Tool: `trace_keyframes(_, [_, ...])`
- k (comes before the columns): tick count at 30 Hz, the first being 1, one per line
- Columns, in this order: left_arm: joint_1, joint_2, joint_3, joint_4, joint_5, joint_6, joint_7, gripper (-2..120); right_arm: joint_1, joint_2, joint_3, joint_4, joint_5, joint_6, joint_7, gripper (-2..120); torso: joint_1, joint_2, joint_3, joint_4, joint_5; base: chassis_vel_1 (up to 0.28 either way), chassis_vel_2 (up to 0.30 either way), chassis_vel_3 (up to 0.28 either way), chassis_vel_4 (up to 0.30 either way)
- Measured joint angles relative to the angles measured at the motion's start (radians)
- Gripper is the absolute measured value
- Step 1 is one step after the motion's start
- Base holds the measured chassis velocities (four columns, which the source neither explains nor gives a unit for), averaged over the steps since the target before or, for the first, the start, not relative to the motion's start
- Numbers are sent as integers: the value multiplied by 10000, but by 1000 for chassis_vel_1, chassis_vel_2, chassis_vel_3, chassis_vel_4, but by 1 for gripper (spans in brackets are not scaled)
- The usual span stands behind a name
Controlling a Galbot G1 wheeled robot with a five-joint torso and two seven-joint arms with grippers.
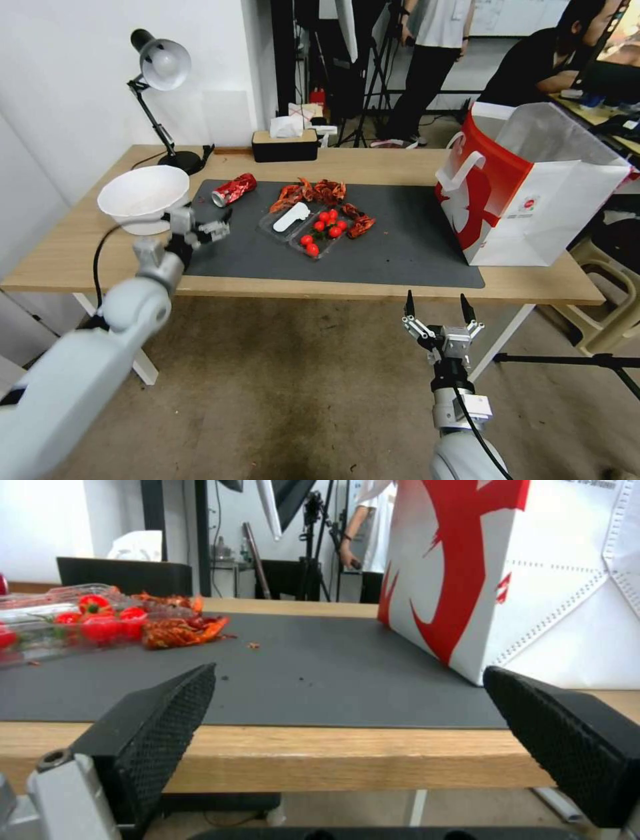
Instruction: Pick up the trash from the table and place it into the takeout bag.
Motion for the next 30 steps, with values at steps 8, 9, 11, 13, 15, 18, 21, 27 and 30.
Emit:
trace_keyframes(8, [-1388,-343,1162,1210,-536,217,382,100,-6,-4,151,-3,0,-29,31,100,0,0,-1,2,1,0,0,0,0])
trace_keyframes(9, [-1565,-397,1341,1358,-551,219,432,100,-2,-3,166,-3,0,-33,37,100,-1,0,-1,2,-2,0,0,0,0])
trace_keyframes(11, [-1693,-442,1436,1473,-553,219,475,100,0,-2,167,-3,0,-36,39,100,0,0,-1,1,-1,0,0,0,0])
trace_keyframes(13, [-2018,-574,1688,1863,-548,211,587,100,10,4,169,-6,0,-52,44,100,-1,0,-1,2,2,0,0,0,0])
trace_keyframes(15, [-2214,-639,1830,2113,-532,201,631,100,14,6,170,-6,0,-60,46,100,-1,0,-1,2,-3,0,0,0,0])
trace_keyframes(18, [-2741,-756,2197,2766,-467,114,752,100,43,-3,178,-15,8,-76,56,100,-2,0,-1,1,-1,0,0,0,0])
trace_keyframes(21, [-3059,-842,2358,3172,-414,79,802,100,56,-15,183,-34,13,-80,67,100,-3,0,-1,1,3,0,0,0,0])
trace_keyframes(27, [-3605,-1060,2621,4059,-158,37,946,100,69,-49,188,-46,24,-83,80,100,-2,1,-2,1,2,0,0,0,0])
trace_keyframes(30, [-3735,-1136,2712,4389,-141,50,1007,100,70,-74,190,-48,29,-83,90,100,-2,1,-2,3,-1,0,0,0,0])
